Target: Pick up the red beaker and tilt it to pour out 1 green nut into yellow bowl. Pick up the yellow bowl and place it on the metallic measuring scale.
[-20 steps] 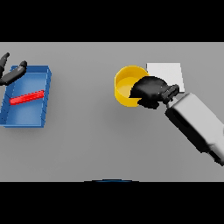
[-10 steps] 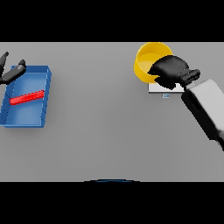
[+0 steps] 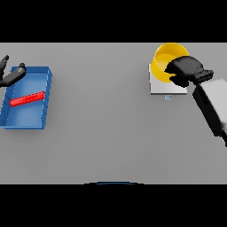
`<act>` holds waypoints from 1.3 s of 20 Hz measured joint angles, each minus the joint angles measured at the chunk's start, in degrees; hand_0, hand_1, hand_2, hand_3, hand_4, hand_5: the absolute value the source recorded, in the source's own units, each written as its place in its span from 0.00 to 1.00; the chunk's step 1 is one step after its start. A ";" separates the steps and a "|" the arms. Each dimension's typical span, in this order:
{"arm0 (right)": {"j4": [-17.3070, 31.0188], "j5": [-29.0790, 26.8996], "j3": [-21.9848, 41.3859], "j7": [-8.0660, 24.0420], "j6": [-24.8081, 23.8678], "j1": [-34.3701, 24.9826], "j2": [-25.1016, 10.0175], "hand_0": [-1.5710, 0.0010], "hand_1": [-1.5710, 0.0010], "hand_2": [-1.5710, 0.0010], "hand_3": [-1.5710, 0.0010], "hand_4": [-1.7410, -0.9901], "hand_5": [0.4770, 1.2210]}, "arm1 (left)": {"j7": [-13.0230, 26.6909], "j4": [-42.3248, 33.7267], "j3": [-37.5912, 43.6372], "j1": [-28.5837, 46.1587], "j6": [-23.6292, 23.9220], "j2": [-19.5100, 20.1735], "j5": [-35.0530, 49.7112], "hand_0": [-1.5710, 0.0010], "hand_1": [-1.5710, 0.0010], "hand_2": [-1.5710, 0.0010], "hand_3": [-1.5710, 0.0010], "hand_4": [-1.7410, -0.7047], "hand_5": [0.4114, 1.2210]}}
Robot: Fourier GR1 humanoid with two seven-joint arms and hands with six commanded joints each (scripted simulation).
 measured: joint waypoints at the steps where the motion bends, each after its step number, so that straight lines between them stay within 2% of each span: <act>1: 1.37 0.16 -0.02 0.65 -0.38 -0.32 0.67 0.00 0.00 0.11 0.15 0.00 1.00 | 0.08 0.53 -0.08 -0.69 -0.16 0.34 -0.37 1.00 1.00 1.00 1.00 0.85 0.49; 3: 2.82 -0.17 -0.36 0.44 -0.75 -0.50 0.98 0.00 0.00 0.12 0.13 0.00 1.00 | -0.71 0.36 -0.18 -0.17 0.25 -0.40 -0.16 1.00 1.00 1.00 1.00 0.85 0.49; 9: 5.94 -0.47 -0.38 -0.07 -1.36 -0.64 1.43 0.00 0.00 0.13 0.08 0.00 1.00 | 0.38 0.08 -0.05 -0.71 -0.37 0.32 -0.08 1.00 1.00 1.00 1.00 0.87 0.46; 10: 6.19 -0.44 -0.23 -0.12 -1.16 -0.72 1.43 0.00 0.00 0.11 0.12 0.00 1.00 | 0.26 -0.01 -0.05 -0.35 -0.29 0.29 -0.08 1.00 1.00 1.00 1.00 0.87 0.46; 11: 5.89 -0.51 -0.14 -0.12 -0.85 -0.80 1.23 0.00 0.05 0.09 0.21 0.00 1.00 | 0.00 0.20 -0.31 -0.30 -0.22 0.10 -0.34 1.00 1.00 1.00 1.00 0.87 0.45; 12: 6.38 -0.79 -0.26 -0.25 -0.85 -0.72 1.57 0.01 0.09 0.15 0.29 0.08 1.00 | 0.17 0.48 -0.28 -0.45 -0.20 0.05 -0.36 1.00 1.00 1.00 1.00 0.87 0.45; 14: 7.00 -0.52 -0.13 0.64 -0.80 -0.87 1.94 0.15 0.28 0.36 0.48 0.20 0.80 | -0.51 0.53 0.04 -0.37 -0.35 0.22 -0.03 1.00 1.00 1.00 1.00 0.87 0.45; 15: 7.04 -1.11 -0.60 0.76 -0.27 -0.71 1.86 0.27 0.39 0.46 0.56 0.24 0.72 | -0.40 0.73 -0.12 -0.58 -0.23 0.10 -0.25 1.00 1.00 1.00 1.00 0.88 0.44; 16: 7.57 -1.66 -1.26 2.01 -0.02 -0.97 2.41 0.40 0.48 0.55 0.63 0.27 0.66 | -0.27 0.45 -0.39 -0.59 -0.46 -0.05 -0.20 1.00 1.00 1.00 1.00 0.87 0.44; 17: 7.53 -2.39 -1.65 1.88 0.76 -0.76 2.60 0.52 0.57 0.63 0.70 0.30 0.60 | 0.16 0.94 -0.09 -0.94 -0.25 0.05 -0.22 1.00 1.00 1.00 1.00 0.87 0.44; 19: 6.27 -3.61 -2.25 2.28 2.74 -0.51 2.34 0.69 0.71 0.76 0.80 0.34 0.52 | -0.74 0.61 0.29 -0.05 -0.52 0.20 0.36 1.00 1.00 1.00 1.00 0.87 0.43; 22: 6.75 -3.26 -1.98 2.33 2.64 -0.70 2.51 0.84 0.84 0.88 0.89 0.39 0.47 | -0.14 0.42 -0.08 -0.30 -0.58 -0.07 0.24 1.00 1.00 1.00 1.00 0.88 0.42; 24: 6.33 -2.88 -1.39 1.24 3.34 -0.60 1.60 0.90 0.90 0.92 0.93 0.43 0.45 | 0.46 0.37 0.01 -0.72 -0.32 0.08 0.06 1.00 1.00 1.00 1.00 0.87 0.42; 26: 6.23 -2.44 -0.97 2.73 3.96 -0.73 1.79 0.94 0.94 0.95 0.96 0.45 0.43 | -0.04 -0.04 -0.14 -0.06 -0.06 -0.14 -0.04 1.00 1.00 1.00 1.00 0.88 0.43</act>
